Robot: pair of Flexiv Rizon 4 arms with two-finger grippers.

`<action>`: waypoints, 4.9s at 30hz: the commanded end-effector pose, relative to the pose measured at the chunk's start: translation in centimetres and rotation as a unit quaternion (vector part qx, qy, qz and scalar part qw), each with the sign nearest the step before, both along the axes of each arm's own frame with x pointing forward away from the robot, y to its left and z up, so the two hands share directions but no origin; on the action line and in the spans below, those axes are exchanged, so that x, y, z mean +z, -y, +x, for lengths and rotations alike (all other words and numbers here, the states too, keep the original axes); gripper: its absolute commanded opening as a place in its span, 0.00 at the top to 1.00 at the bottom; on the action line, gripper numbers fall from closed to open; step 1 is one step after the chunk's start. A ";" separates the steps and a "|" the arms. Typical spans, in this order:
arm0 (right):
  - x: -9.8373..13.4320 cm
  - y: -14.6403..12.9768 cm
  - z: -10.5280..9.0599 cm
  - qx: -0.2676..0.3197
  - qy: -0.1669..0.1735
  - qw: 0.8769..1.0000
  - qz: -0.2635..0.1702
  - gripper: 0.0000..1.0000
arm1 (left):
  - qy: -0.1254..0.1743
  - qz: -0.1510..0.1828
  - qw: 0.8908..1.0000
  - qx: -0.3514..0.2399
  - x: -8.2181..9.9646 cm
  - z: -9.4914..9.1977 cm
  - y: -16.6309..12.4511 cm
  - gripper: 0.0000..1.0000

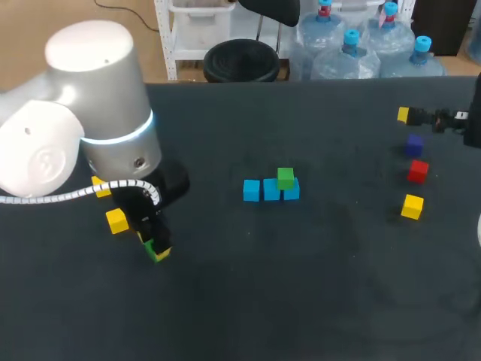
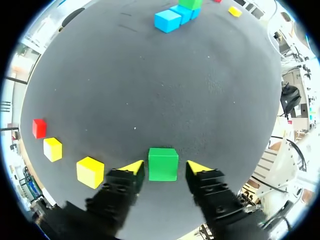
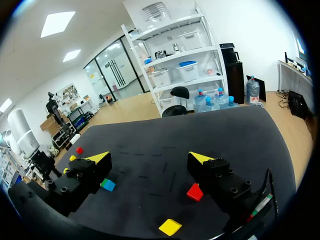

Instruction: Place the blue cubes, place green cubes on the blue cubes, place the yellow cubes on the green cubes, then place the red cubes on the yellow cubes, and place purple cube on the red cubes.

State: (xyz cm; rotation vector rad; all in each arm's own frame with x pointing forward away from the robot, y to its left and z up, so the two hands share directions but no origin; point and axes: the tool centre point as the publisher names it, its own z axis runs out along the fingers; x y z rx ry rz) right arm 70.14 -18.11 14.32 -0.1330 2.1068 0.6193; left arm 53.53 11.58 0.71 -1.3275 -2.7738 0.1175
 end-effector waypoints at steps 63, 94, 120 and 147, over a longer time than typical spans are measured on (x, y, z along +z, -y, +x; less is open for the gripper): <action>0.1 0.1 0.0 0.001 -0.001 1.000 0.001 0.00 | -0.011 0.013 0.948 -0.318 4.9 12.1 11.8 1.00; 0.1 0.1 0.0 0.001 -0.001 1.000 0.001 0.00 | 0.000 0.009 0.945 -0.326 4.6 14.6 14.8 1.00; 0.1 0.1 0.0 0.001 -0.001 1.000 0.001 0.00 | -0.005 -0.004 0.941 -0.337 4.0 14.1 16.9 1.00; 0.1 0.1 0.0 0.001 -0.001 1.000 0.001 0.00 | -0.009 -0.007 0.940 -0.341 3.2 14.3 17.6 1.00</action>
